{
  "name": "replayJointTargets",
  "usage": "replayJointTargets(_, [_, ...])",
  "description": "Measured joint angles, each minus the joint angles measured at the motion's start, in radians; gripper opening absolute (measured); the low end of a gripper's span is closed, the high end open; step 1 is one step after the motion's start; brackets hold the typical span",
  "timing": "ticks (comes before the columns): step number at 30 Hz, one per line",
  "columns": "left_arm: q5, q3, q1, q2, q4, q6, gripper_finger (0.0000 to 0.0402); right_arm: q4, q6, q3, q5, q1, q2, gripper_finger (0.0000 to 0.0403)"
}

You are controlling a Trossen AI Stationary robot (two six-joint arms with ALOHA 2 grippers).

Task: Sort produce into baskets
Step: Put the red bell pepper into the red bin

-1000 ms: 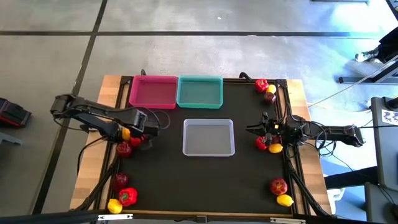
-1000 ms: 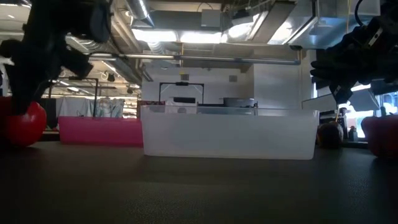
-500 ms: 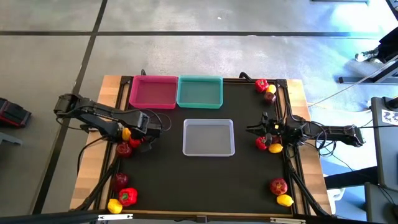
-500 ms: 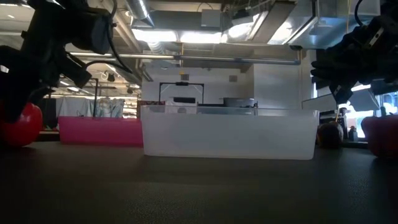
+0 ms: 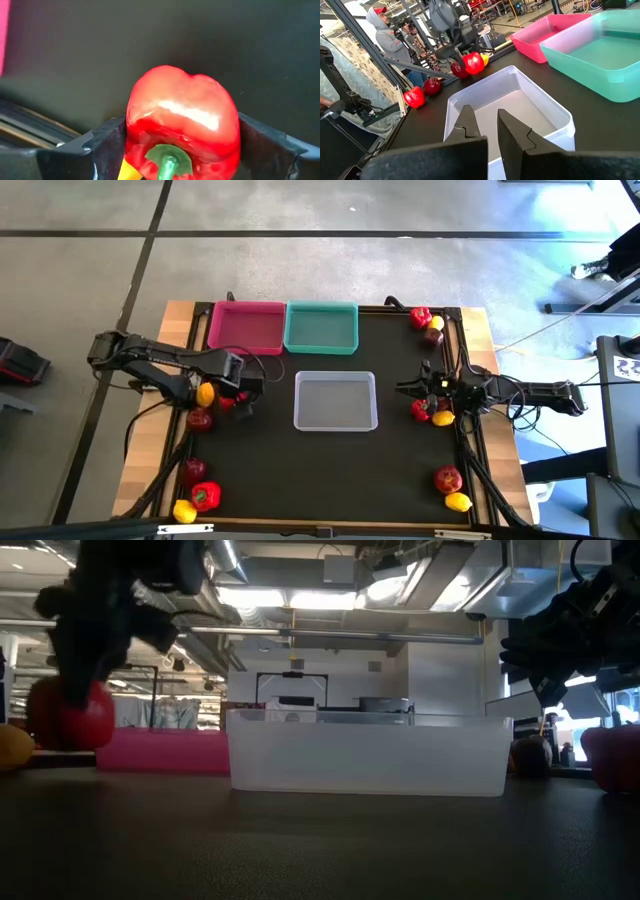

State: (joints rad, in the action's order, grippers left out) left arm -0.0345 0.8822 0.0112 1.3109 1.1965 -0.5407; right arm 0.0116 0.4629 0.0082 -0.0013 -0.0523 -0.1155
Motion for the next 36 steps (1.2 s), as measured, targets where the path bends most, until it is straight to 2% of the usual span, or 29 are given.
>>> replayJointTargets(8, [-0.059,0.178,-0.132,-0.001,0.059,0.117,0.0312,0.002,0.0,0.0,0.008,-0.001,0.0,0.0019])
replayJointTargets(16, [-0.195,0.319,-0.324,-0.001,0.129,0.21,0.0313,0.002,0.0,0.0,0.009,0.0,0.0,0.0019])
replayJointTargets(21, [-0.278,0.323,-0.443,-0.001,0.08,0.28,0.0313,0.002,0.0,0.0,0.017,0.0,0.0,0.0019])
replayJointTargets(29, [-0.281,0.293,-0.621,0.0,-0.095,0.331,0.0313,0.002,0.0,0.0,0.017,0.0,0.0,0.0019])
replayJointTargets(36, [-0.281,0.257,-0.748,0.041,-0.131,0.308,0.0313,0.002,-0.004,0.0,0.017,0.0,0.0,0.0019])
